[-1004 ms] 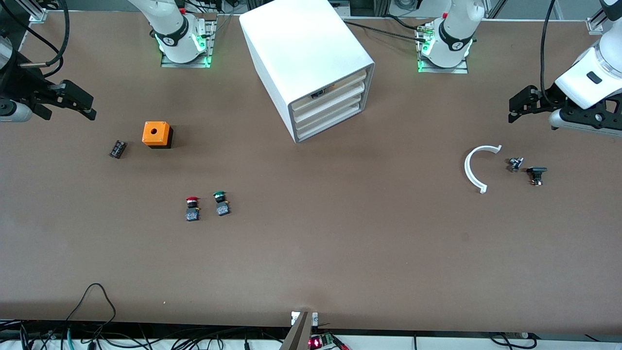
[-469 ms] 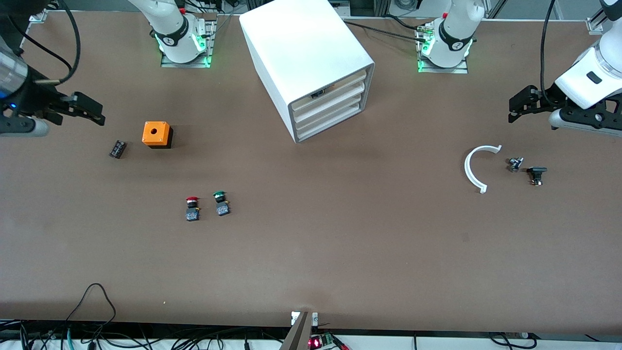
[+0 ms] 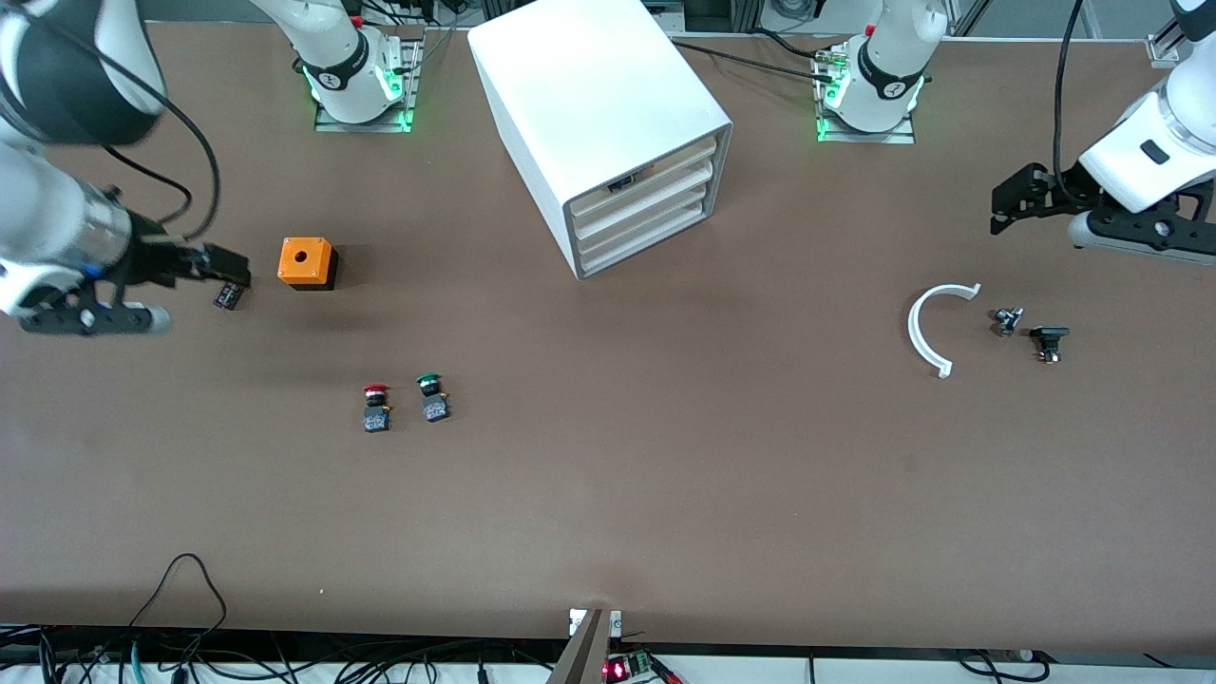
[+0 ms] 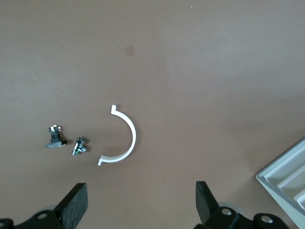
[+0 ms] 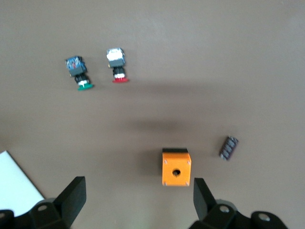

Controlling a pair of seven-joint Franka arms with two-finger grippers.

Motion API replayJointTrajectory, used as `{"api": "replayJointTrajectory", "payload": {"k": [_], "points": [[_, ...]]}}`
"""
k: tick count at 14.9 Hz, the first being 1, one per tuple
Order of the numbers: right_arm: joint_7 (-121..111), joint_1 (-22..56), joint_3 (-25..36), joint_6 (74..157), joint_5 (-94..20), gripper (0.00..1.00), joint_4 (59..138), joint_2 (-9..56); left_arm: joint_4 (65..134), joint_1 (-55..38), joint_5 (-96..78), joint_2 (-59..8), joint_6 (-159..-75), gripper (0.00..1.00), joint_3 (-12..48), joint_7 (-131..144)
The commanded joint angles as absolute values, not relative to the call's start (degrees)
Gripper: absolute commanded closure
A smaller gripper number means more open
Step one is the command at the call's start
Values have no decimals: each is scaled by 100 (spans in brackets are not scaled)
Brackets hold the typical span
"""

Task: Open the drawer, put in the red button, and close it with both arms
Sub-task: 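Grasp the red button with the right gripper while the left gripper reaches the cabinet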

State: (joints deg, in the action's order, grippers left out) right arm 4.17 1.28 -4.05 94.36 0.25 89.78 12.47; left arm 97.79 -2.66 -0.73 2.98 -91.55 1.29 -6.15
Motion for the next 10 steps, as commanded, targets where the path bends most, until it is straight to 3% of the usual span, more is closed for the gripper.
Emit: {"api": "replayJointTrajectory", "payload": {"k": [1, 5, 10], "points": [[378, 307, -413, 10017, -26, 0, 8974, 1581, 9765, -325, -315, 325, -8695, 0, 246, -676], [413, 387, -422, 11072, -44, 0, 8982, 2213, 9773, -360, -1017, 27, -8174, 0, 790, -738], [439, 527, -431, 12241, -53, 0, 9140, 2811, 9958, -352, -2871, -465, -8217, 0, 853, -1221]]}}
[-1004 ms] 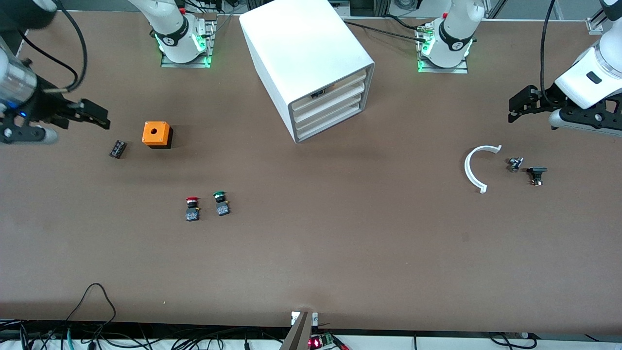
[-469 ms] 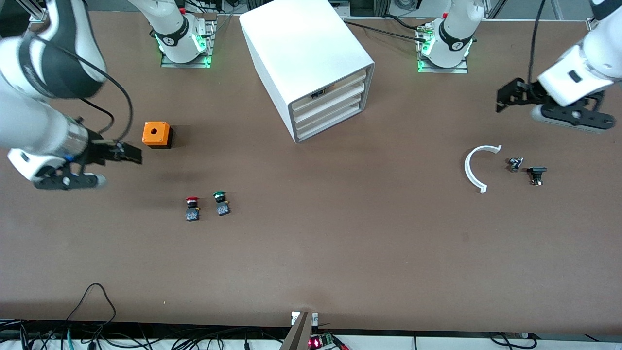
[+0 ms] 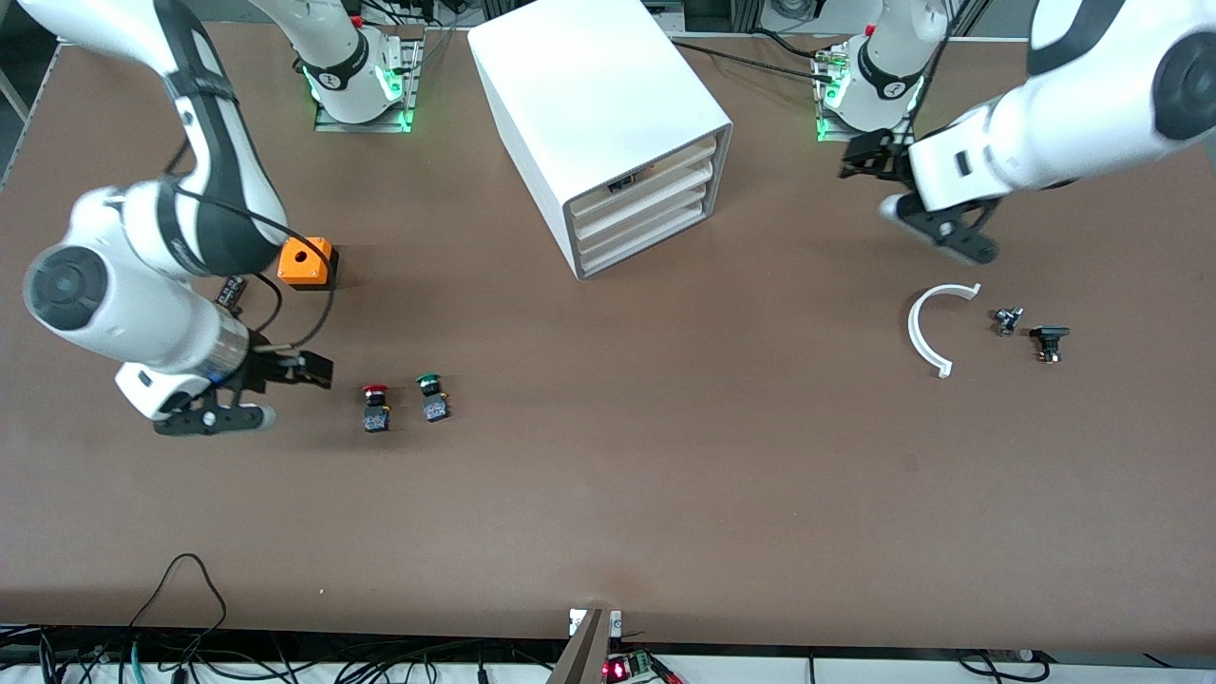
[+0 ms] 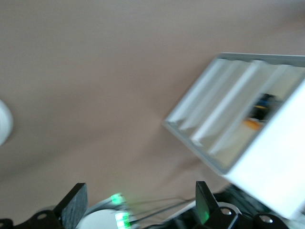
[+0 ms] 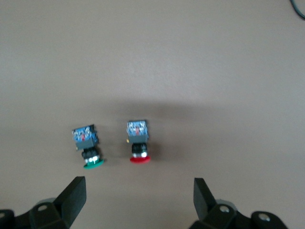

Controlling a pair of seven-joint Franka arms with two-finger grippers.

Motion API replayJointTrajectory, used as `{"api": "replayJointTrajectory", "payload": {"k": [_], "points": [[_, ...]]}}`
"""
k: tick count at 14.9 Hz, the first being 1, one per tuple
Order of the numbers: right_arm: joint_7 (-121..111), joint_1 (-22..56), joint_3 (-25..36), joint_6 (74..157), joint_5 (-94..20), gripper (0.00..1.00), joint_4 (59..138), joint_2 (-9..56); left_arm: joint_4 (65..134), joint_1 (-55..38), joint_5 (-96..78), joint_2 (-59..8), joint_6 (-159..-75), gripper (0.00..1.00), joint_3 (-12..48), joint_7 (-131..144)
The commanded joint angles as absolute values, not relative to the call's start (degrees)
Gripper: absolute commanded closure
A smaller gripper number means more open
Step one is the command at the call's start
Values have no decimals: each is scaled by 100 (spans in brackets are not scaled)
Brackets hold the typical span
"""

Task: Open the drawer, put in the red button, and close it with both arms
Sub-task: 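Grasp the red button with the right gripper while the left gripper reaches the cabinet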

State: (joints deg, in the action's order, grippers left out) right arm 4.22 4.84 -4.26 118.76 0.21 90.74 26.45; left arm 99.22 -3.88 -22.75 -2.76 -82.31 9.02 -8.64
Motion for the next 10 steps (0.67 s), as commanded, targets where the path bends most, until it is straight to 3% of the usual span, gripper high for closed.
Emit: {"api": "replayJointTrajectory", "payload": {"k": [1, 3, 10], "points": [[448, 571, -431, 12443, -53, 0, 9158, 2917, 9967, -343, -3100, -579, -8244, 0, 853, -1317], [448, 598, -431, 12664, -53, 0, 9158, 3189, 10202, -290, -3758, -738, -8296, 1, 853, -1720], [430, 615, -431, 13525, -44, 0, 9158, 3911, 12487, -272, -5430, -808, -9974, 4, 861, -4330]]}}
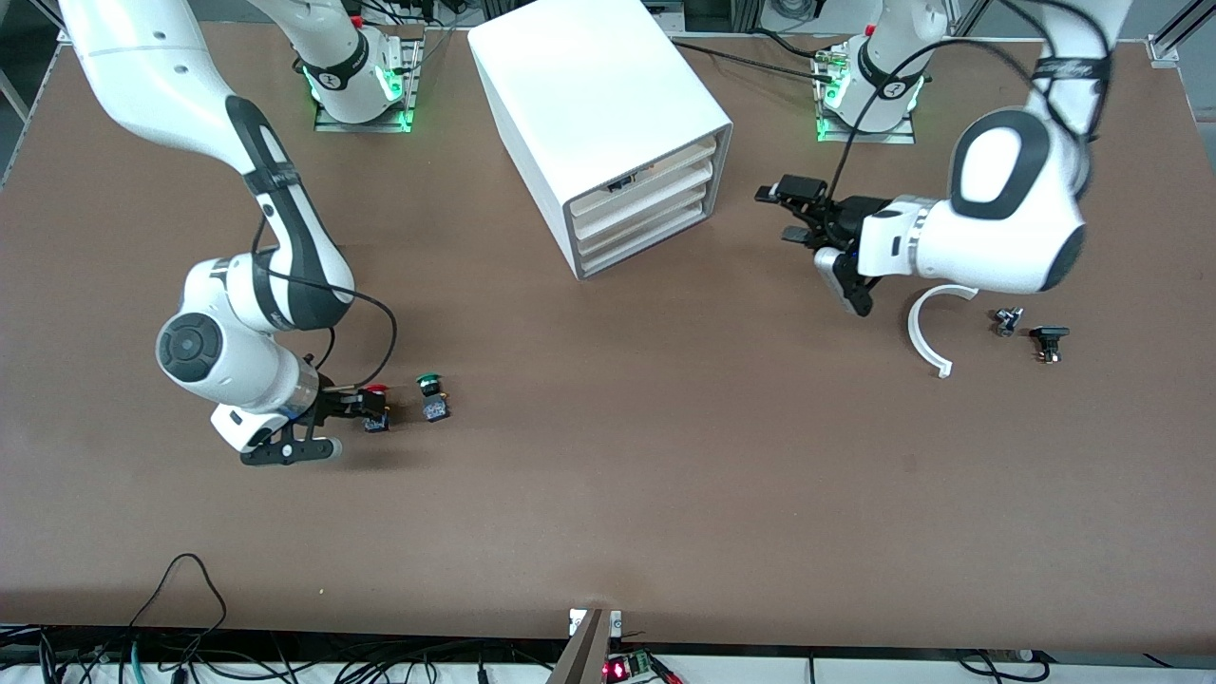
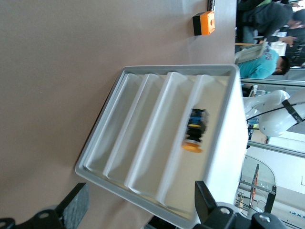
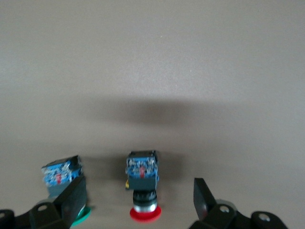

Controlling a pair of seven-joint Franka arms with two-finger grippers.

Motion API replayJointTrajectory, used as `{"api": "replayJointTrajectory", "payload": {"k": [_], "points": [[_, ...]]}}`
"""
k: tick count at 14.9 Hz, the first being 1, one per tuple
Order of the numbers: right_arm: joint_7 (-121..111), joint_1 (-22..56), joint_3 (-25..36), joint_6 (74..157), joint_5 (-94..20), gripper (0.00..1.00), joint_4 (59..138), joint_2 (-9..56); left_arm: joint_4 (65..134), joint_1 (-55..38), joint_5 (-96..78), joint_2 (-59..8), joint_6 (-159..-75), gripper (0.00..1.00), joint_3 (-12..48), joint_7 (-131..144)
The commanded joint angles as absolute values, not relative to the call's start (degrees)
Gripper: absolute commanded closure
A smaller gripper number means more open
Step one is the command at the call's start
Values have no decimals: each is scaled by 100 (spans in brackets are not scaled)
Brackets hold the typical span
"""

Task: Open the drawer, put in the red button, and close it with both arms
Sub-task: 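Grip the drawer front with the left gripper and pull it open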

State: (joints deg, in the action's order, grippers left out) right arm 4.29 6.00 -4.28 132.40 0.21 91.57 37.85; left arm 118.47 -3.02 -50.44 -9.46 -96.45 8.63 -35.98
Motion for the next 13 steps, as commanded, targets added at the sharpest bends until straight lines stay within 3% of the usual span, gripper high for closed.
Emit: {"api": "replayJointTrajectory", "payload": {"k": [1, 9, 11, 13], "points": [[439, 667, -431, 13631, -35, 0, 9150, 4007, 12681, -272, -5667, -869, -10019, 4, 861, -4585], [343, 677, -422, 13746, -26, 1, 9211, 4324, 13428, -352, -7011, -1476, -10204, 11, 940, -6018], [308, 677, -413, 13737, -26, 11, 9193, 4307, 13736, -351, -7556, -1538, -10204, 16, 1081, -6476], [299, 694, -422, 13694, -18, 30, 9193, 4298, 13860, -343, -7752, -1556, -10213, 23, 1256, -6530]]}}
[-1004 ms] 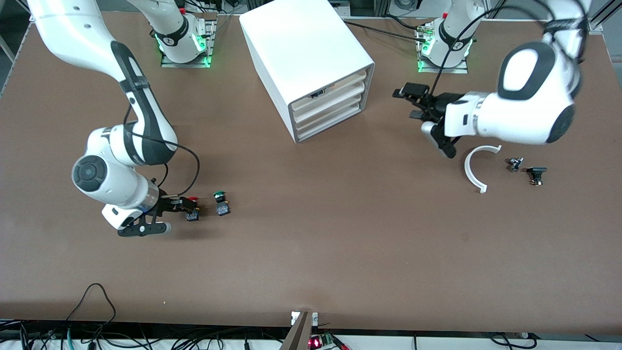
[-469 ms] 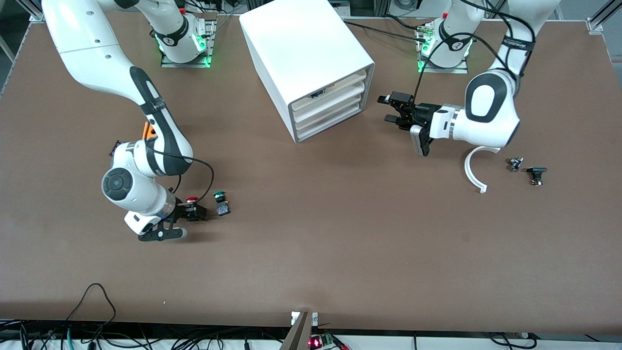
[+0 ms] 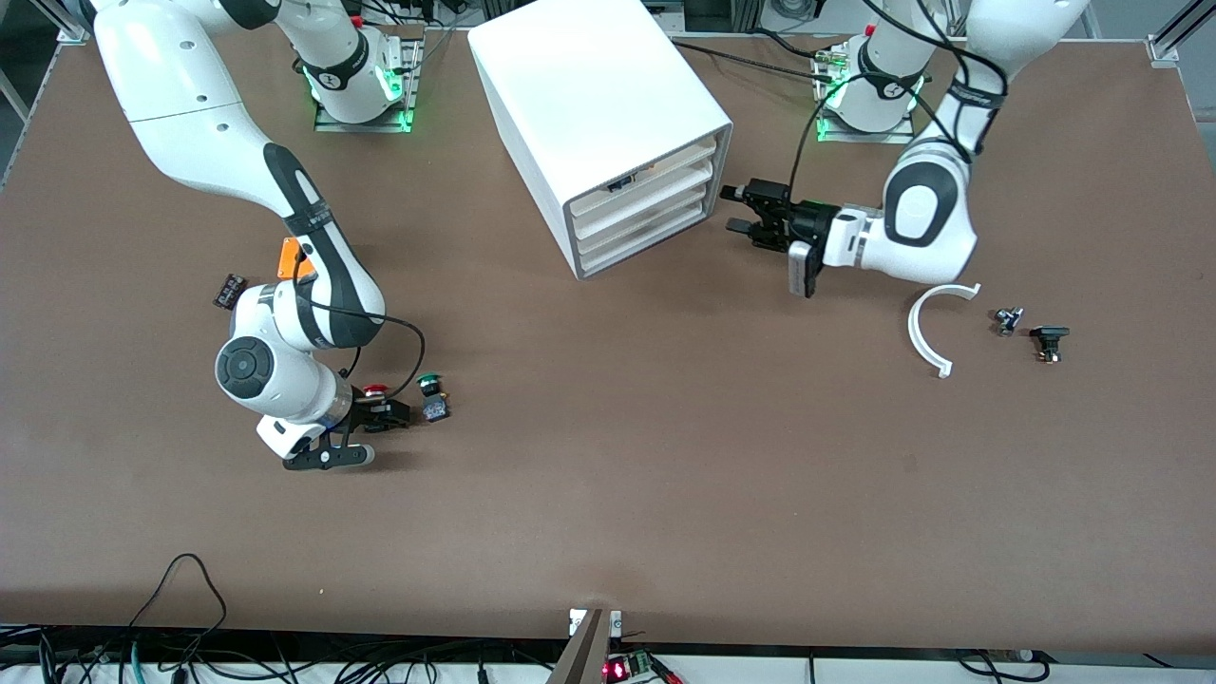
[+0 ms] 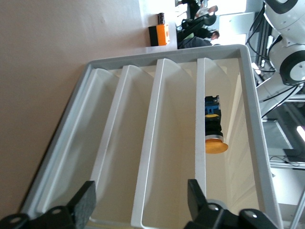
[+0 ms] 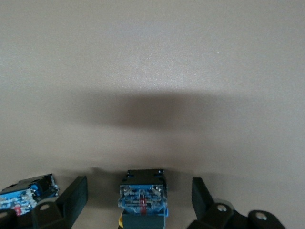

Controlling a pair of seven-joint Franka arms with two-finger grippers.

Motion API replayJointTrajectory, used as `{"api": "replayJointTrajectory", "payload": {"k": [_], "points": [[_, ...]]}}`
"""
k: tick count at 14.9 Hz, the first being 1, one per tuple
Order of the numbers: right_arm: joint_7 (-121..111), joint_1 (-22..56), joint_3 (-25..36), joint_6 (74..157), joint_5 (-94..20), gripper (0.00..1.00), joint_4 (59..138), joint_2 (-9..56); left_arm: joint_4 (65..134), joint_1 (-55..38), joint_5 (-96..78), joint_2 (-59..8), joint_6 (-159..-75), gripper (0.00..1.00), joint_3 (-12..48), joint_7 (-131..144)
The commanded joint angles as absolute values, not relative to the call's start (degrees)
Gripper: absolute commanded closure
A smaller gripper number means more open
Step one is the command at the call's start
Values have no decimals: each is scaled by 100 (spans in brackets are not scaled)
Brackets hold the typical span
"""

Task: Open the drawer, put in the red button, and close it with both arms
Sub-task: 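Grip the drawer front with the left gripper and pull it open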

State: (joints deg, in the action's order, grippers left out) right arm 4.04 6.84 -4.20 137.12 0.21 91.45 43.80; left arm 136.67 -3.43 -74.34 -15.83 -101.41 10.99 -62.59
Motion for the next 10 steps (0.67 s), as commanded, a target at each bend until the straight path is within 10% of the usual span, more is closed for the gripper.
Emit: {"api": "replayJointTrajectory", "payload": {"k": [1, 6, 10], "points": [[290, 694, -413, 13606, -18, 43, 9193, 4289, 13860, -351, -7761, -1590, -10213, 33, 1266, -6548], [229, 668, -413, 13412, -9, 99, 9176, 4271, 13948, -343, -8032, -1872, -10213, 36, 1441, -6662], [237, 668, -413, 13369, 0, 100, 9097, 4184, 14018, -352, -8235, -2038, -10204, 48, 1617, -6890]]}}
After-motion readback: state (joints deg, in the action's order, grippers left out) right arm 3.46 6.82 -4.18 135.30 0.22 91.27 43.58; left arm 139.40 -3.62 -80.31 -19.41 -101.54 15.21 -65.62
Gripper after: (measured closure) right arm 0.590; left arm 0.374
